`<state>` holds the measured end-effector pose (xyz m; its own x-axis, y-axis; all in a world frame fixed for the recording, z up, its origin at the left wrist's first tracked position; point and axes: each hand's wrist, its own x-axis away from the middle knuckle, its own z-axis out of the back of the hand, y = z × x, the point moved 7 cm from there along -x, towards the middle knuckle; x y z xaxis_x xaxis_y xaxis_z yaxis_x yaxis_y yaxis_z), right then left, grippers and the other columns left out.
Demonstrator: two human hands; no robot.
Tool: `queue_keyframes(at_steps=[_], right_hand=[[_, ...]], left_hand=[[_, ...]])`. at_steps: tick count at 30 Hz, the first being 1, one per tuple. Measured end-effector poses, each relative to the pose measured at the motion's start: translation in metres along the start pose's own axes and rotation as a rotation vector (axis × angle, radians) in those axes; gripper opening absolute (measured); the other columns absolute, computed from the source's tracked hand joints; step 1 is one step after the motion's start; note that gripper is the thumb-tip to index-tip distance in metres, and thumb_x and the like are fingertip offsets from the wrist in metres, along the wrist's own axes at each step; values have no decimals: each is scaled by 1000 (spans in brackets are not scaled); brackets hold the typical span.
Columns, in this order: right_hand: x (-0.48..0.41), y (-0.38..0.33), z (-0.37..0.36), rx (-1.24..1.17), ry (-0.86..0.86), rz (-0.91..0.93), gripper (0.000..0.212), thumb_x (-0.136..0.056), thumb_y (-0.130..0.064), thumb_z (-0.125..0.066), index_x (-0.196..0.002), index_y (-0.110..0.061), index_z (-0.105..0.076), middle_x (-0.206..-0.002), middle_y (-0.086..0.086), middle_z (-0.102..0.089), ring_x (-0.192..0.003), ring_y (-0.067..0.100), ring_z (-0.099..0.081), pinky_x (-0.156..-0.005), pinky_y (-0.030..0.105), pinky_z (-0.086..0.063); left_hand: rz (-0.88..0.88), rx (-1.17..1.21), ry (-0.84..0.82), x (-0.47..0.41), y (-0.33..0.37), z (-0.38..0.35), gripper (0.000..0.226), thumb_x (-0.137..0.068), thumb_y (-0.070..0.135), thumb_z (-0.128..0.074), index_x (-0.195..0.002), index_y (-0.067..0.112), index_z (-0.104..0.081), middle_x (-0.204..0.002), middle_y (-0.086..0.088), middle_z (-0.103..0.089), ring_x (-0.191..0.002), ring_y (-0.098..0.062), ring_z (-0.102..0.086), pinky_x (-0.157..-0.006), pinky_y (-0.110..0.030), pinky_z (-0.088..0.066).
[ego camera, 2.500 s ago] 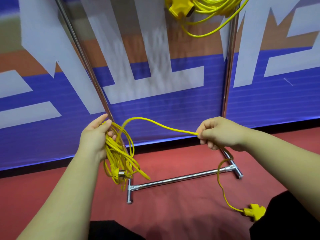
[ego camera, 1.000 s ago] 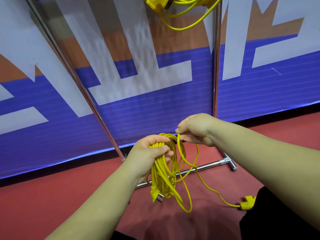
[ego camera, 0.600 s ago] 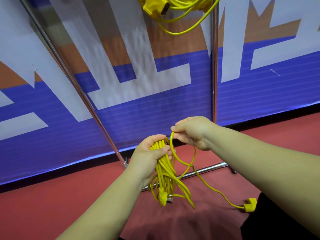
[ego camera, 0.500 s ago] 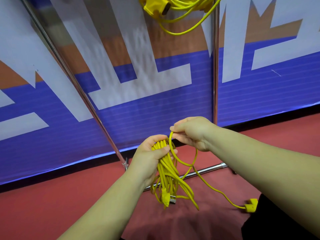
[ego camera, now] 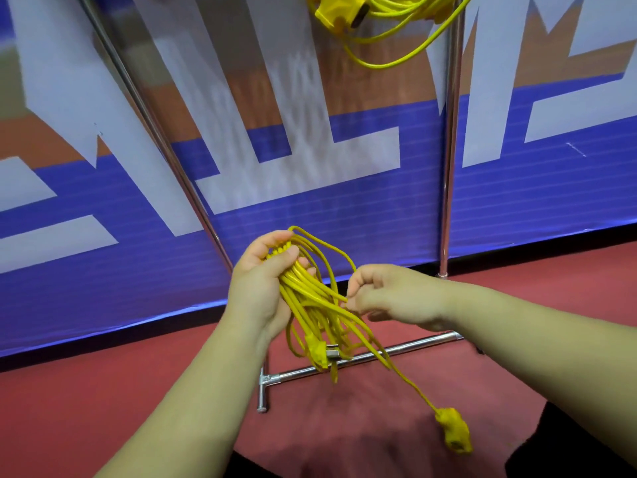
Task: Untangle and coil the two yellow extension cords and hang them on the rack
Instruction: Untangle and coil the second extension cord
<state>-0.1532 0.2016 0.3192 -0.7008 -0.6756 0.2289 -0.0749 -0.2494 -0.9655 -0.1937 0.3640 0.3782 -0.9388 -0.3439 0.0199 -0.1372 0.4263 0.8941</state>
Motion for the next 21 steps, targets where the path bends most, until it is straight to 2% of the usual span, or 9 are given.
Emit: queue_keyframes(at_steps=[2,5,8,9,11,13,17,21], right_hand=[[-1,4,-9,31,-58,-18,18,-83,-17,-70,-96,-18,-58,-88,6,-68,-77,12,-59,-76,33,-42],[-1,7,-14,51,-99,-15,22,-77,-16,-69,-97,-13,-58,-86,9,-69,-70,10,-62,-68,28,-42],[-2,8,-19,25,-154,12,15,-88,-2,-64,-97,-8,-55,-85,17,-68,-61,9,-60,-60,23,-42],[-3,9,-20,6,-174,5,14,-92,3,-60,-98,-8,-53,-85,19,-67,-62,10,-62,-61,23,-45],[-4,12,-22,-28,-180,-22,15,-96,5,-57,-98,-10,-53,-82,14,-66,-72,18,-68,-74,31,-52],[-6,9,-20,-19,-142,-19,15,-95,2,-59,-97,-11,-55,-77,9,-65,-75,20,-68,-77,35,-52],[-8,-6,-8,-60,27,25,11,-91,1,-66,-96,-8,-63,-73,6,-65,-66,17,-62,-66,26,-49],[-6,-24,3,-104,170,116,9,-85,1,-74,-90,-6,-70,-71,6,-67,-68,19,-59,-68,30,-46]], left_hand=[[-34,20,31,-4,12,8,24,-92,-11,-50,-94,9,-62,-69,-10,-65,-57,-18,-65,-56,-31,-58],[-63,45,70,-9,24,22,23,-94,-9,-50,-91,11,-61,-65,-9,-65,-59,-19,-68,-58,-31,-59],[-41,89,87,-10,25,32,23,-94,-9,-51,-89,10,-61,-65,-10,-61,-58,-18,-65,-57,-33,-58],[-30,95,88,-10,24,35,23,-94,-9,-51,-89,10,-61,-65,-10,-60,-57,-18,-63,-57,-32,-58],[-9,71,91,-10,25,41,23,-94,-9,-50,-90,11,-62,-65,-9,-57,-54,-16,-59,-54,-30,-55],[19,26,96,-10,26,46,25,-94,-9,-49,-92,12,-63,-64,-8,-56,-51,-14,-57,-51,-27,-52],[63,-152,85,-9,28,56,19,-92,-7,-57,-95,9,-67,-68,-8,-59,-48,-12,-53,-47,-25,-50],[95,-451,0,-3,19,53,12,-85,-1,-71,-82,10,-76,-71,-17,-53,-43,-16,-47,-46,-27,-47]])
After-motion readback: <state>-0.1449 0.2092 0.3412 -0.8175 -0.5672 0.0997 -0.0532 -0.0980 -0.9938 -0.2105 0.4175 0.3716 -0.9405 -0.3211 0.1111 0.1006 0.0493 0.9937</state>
